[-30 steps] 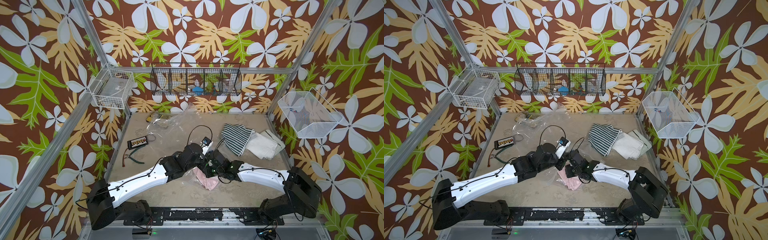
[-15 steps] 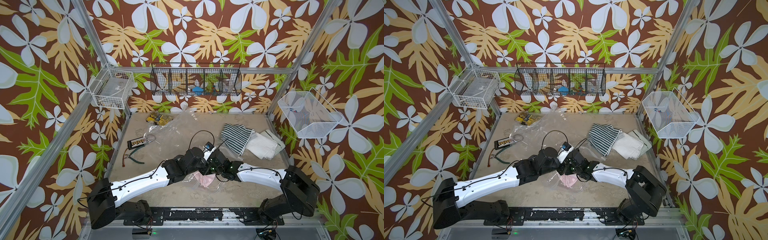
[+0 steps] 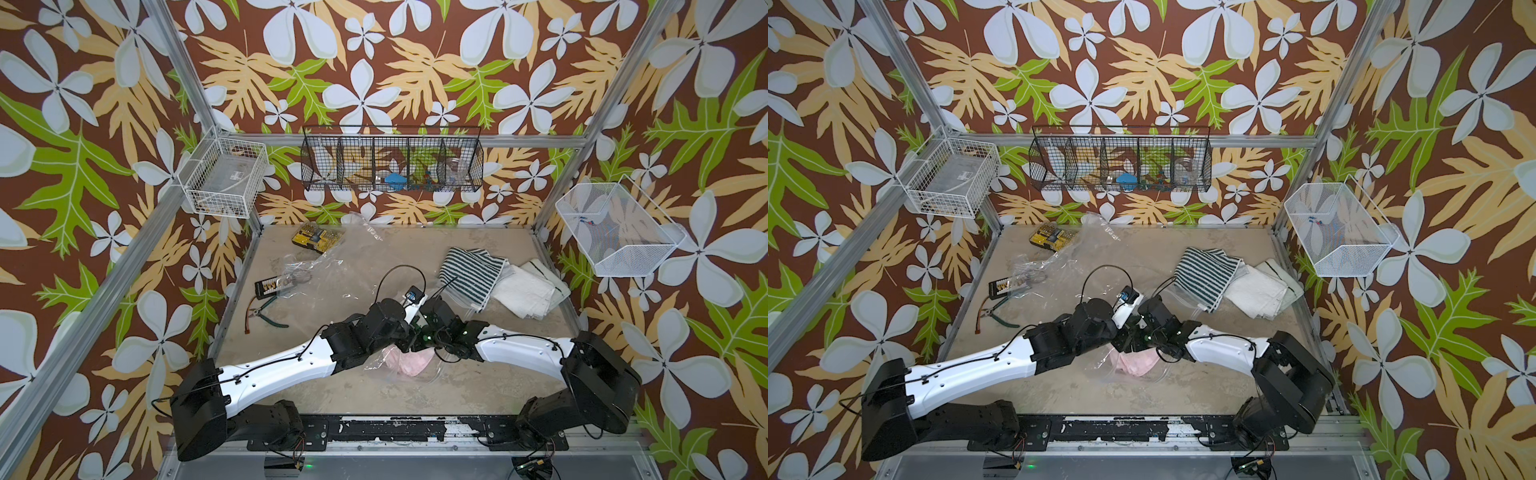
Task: Place the folded towel into the vacuum bag
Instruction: Place the towel in the vacuum bag.
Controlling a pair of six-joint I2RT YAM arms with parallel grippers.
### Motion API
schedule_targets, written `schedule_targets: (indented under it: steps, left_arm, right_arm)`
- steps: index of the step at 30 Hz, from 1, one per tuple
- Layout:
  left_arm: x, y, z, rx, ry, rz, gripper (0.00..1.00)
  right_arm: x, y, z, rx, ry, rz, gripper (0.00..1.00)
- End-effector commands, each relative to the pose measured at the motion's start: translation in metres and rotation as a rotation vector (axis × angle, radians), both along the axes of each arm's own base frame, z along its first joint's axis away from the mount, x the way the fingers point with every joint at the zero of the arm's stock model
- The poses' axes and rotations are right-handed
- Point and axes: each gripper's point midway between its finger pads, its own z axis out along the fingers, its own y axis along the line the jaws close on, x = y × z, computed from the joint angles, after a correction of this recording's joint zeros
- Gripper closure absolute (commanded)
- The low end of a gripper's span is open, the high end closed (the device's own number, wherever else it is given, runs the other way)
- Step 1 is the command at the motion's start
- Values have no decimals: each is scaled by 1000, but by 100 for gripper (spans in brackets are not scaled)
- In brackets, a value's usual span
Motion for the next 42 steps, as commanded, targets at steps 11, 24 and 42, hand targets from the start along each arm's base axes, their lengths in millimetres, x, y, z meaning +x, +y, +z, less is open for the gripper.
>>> schedule_targets:
  steps: [11, 24, 42]
  left_arm:
    - [-8, -31, 2, -86, -9, -133, 100]
    - [-8, -128, 9, -70, -58, -391, 100]
    - [-13, 1, 9, -104, 137, 99, 28]
  right_arm:
    - [-10, -98, -50, -143, 80, -297, 30]
    - [-20, -131, -52, 80, 109, -525, 78]
    - [-8, -156, -70, -14, 129, -644, 84]
